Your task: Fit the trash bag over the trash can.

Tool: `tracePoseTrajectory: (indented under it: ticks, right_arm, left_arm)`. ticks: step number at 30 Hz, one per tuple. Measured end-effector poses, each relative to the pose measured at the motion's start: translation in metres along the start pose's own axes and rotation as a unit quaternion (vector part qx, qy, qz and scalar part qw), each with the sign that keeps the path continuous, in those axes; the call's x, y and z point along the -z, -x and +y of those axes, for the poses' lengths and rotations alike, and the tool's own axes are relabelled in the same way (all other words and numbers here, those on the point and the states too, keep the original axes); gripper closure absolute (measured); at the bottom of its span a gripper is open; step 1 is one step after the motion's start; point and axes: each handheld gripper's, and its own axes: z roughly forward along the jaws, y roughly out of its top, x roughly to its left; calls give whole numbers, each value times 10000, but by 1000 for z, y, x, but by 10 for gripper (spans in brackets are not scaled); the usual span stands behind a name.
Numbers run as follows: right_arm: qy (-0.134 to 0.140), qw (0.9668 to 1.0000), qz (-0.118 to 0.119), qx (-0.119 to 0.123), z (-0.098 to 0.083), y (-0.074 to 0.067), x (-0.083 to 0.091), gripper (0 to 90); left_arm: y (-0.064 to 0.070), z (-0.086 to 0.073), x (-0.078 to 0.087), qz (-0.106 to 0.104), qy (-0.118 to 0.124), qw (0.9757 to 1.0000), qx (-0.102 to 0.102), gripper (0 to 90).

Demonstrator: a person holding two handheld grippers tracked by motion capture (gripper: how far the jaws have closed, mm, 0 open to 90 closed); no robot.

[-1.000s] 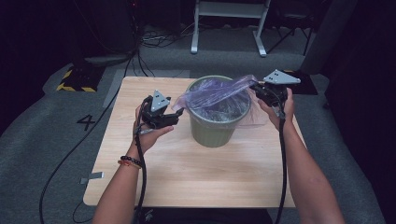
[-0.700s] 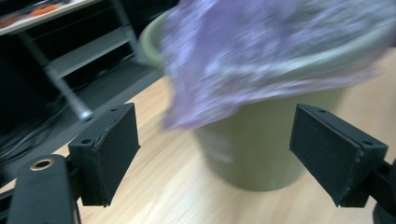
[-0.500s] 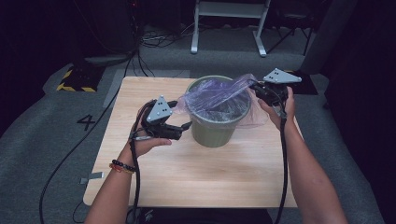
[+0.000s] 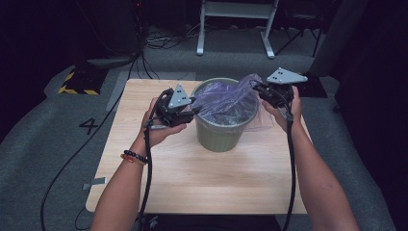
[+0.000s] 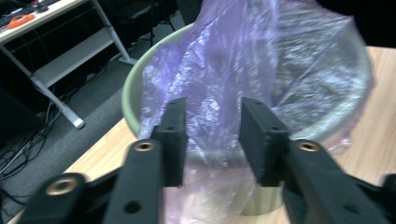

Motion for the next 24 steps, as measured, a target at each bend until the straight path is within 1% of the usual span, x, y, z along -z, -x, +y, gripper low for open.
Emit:
tracePoseTrajectory:
  ticks: [4, 5, 6, 7, 8, 9, 10, 11, 13, 14, 15, 17, 20, 22, 24]
  right_arm:
    - [9, 10000, -28, 5, 1, 2, 3, 898]
    - [17, 10000, -30, 17, 2, 2, 3, 897]
    - [11, 10000, -26, 3, 3, 2, 4, 897]
    - [14, 10000, -24, 16, 4, 2, 4, 898]
    - [7, 10000, -16, 19, 5, 2, 4, 898]
    - [-5, 10000, -22, 45, 6, 2, 3, 898]
    - [-30, 10000, -19, 60, 7, 1, 3, 898]
    - [-41, 10000, 0, 63, 8, 1, 2, 898]
    - [-86, 9999, 14, 52, 9, 0, 0, 899]
    - [-113, 9999, 22, 56, 10, 0, -1, 899]
    - [-125, 9999, 11, 55, 10, -1, -2, 899]
    - [-154, 9999, 24, 34, 12, -2, -3, 900]
    - [-177, 9998, 7, 57, 14, -4, -4, 900]
    - [-152, 9999, 38, 50, 16, -5, -3, 900]
    - [-121, 9999, 49, 43, 18, -5, -1, 900]
  left_arm:
    - [-8, -3, -3, 17, -37, 10000, 43, 789]
    - [-9, -3, -3, 72, -10, 10000, 45, 843]
    - [-11, -3, -3, 45, 49, 9999, 89, 872]
    - [-12, -3, -1, -72, 143, 9998, 127, 872]
    - [-12, -2, 1, -128, 242, 9995, 178, 824]
    - [-12, -1, 2, -139, 359, 9989, 254, 736]
    - [-12, 1, 4, -183, 448, 9983, 314, 626]
    - [-11, 3, 6, -275, 520, 9975, 383, 537]
    - [-8, 7, 6, -402, 554, 9966, 462, 377]
    - [-5, 9, 6, -478, 536, 9964, 444, 311]
    - [-1, 11, 5, -538, 506, 9965, 380, 267]
    - [7, 15, 5, -542, 503, 9970, 223, 216]
    - [16, 21, 2, -490, 466, 9977, 55, 205]
    - [18, 23, -2, -388, 327, 9987, -33, 215]
    - [18, 22, -7, -250, 143, 9996, -67, 268]
